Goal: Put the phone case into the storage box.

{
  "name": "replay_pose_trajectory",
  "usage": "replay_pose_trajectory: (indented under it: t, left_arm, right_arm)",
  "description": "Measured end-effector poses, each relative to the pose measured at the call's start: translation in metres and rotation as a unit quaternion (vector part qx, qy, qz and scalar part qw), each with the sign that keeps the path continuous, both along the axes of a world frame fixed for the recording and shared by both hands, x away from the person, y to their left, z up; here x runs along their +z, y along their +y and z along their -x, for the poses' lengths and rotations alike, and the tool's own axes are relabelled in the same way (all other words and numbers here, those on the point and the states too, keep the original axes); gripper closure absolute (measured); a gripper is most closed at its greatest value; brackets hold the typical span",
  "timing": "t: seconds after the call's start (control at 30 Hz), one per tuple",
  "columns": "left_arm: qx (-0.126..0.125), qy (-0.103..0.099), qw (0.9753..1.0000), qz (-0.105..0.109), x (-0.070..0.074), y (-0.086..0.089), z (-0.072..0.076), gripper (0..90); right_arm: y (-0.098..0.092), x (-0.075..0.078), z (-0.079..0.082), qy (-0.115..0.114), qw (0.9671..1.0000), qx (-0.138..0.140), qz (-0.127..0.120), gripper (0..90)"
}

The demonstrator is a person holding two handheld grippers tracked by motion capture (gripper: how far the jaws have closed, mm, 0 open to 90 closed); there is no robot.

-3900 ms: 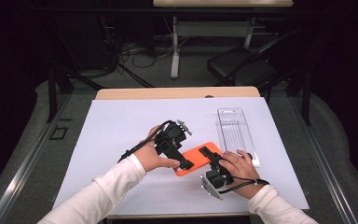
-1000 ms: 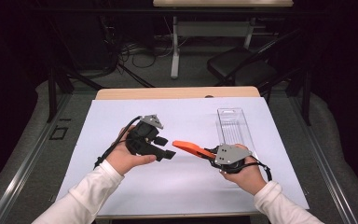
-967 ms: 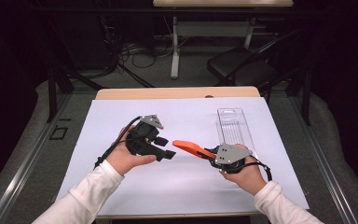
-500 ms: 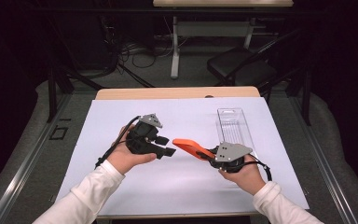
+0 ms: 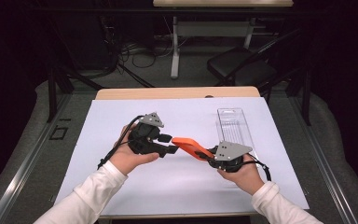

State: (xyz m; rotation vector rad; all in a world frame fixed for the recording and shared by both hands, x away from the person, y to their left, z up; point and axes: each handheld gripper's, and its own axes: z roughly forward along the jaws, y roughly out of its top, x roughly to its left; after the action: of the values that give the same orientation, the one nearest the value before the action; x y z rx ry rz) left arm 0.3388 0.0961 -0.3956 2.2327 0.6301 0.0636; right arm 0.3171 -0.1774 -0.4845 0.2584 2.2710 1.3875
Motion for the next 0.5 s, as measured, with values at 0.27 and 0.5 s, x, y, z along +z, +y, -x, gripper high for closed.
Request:
replay_pose_trajectory:
  t: [0.27,0.5]
  left_arm:
    - [0.005,0.002,0.9999,0.015,-0.0009,-0.0020,-0.0011,54.6]
    - [0.002,0.001,0.9998,0.018,-0.0043,-0.0069,-0.0015,61.2]
  right_arm:
    - [-0.0004,0.0001,-0.0008,0.006,1.0000,-0.001,-0.007,86.7]
    - [0.0010,-0.0006,-0.0005,0.008,0.9999,0.000,-0.012,86.7]
